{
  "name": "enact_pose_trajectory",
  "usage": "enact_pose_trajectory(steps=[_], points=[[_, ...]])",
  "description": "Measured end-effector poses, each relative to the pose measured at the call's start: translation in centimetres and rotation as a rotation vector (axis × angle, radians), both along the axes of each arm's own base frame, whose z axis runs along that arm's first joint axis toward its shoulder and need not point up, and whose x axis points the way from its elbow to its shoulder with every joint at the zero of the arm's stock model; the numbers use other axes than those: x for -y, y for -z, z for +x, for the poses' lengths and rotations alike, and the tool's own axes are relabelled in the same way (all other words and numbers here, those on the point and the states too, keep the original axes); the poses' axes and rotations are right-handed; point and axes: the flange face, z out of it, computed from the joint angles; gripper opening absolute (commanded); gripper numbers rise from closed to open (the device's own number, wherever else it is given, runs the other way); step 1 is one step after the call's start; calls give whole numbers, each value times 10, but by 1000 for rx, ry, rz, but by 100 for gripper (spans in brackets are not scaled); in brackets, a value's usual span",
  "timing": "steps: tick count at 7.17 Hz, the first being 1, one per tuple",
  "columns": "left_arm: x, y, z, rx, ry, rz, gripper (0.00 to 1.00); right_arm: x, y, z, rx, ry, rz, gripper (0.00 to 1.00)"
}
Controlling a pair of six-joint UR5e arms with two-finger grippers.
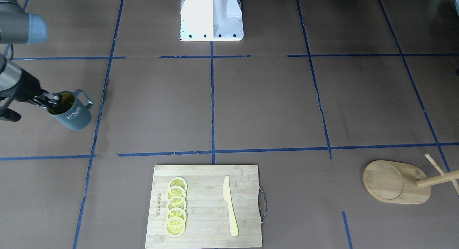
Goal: Hang cup on storage rack
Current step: 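Lift the teal mug with the right gripper and carry it toward table center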
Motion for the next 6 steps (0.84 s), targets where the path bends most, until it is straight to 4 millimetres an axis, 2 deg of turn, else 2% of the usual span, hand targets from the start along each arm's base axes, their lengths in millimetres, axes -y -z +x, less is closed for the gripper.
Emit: enact_pose_trajectory(steps=[3,4,6], points=[[0,6,4,-58,-3,-1,100,-8,112,-96,-40,-76,-120,0],[-1,7,5,-67,-4,-1,100,-18,145,-128,-62,-92,-136,0],[-1,8,5,-72,-5,-1,100,-42,196,-194,-76,-147,-185,0]])
